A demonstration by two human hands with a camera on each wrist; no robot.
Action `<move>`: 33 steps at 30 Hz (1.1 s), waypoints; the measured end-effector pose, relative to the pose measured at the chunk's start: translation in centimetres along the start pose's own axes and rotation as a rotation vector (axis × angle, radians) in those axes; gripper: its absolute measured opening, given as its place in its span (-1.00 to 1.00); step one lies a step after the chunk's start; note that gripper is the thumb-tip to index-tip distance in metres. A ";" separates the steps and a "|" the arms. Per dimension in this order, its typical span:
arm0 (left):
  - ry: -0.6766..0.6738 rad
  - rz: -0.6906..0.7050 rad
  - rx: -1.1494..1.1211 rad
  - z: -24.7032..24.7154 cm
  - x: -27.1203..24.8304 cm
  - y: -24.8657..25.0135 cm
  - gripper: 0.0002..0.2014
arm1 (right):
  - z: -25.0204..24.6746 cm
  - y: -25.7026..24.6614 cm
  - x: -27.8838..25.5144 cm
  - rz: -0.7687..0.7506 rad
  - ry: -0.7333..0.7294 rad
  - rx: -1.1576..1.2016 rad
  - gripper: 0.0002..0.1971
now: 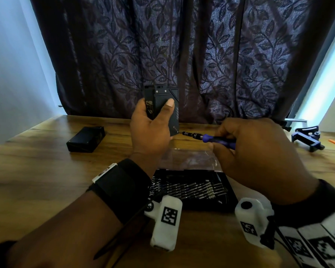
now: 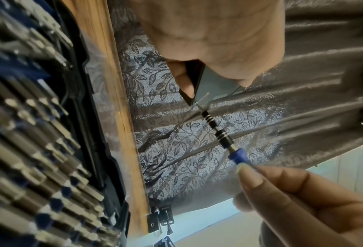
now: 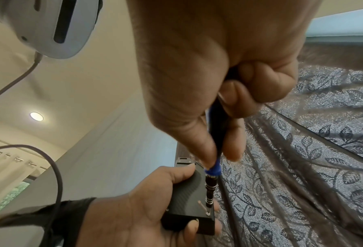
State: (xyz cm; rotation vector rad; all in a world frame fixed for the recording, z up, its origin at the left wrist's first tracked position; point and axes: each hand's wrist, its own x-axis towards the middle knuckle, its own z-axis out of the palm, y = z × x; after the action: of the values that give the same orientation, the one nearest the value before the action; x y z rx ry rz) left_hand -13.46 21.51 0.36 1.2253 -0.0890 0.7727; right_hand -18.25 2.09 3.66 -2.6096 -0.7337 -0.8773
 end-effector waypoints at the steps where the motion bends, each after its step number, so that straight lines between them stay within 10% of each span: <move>1: -0.001 0.005 0.011 0.0 0.0 0.0 -0.89 | 0.0 0.0 0.0 -0.003 0.016 -0.017 -0.82; 6: -0.003 0.022 0.040 0.1 0.0 -0.1 -0.90 | 0.3 0.1 0.1 0.007 -0.027 -0.064 -0.53; 15: 0.007 0.020 0.067 0.0 0.1 -0.3 -0.90 | 0.0 0.0 0.3 0.032 -0.035 0.042 -0.83; 33: -0.003 -0.014 0.029 0.0 0.0 0.0 -0.92 | 0.7 0.6 0.3 0.046 0.010 -0.019 -0.57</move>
State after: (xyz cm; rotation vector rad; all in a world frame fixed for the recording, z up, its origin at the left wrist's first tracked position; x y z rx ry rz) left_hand -13.49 21.46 0.37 1.2539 -0.0719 0.7620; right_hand -17.42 2.02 3.23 -2.6260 -0.6630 -0.8882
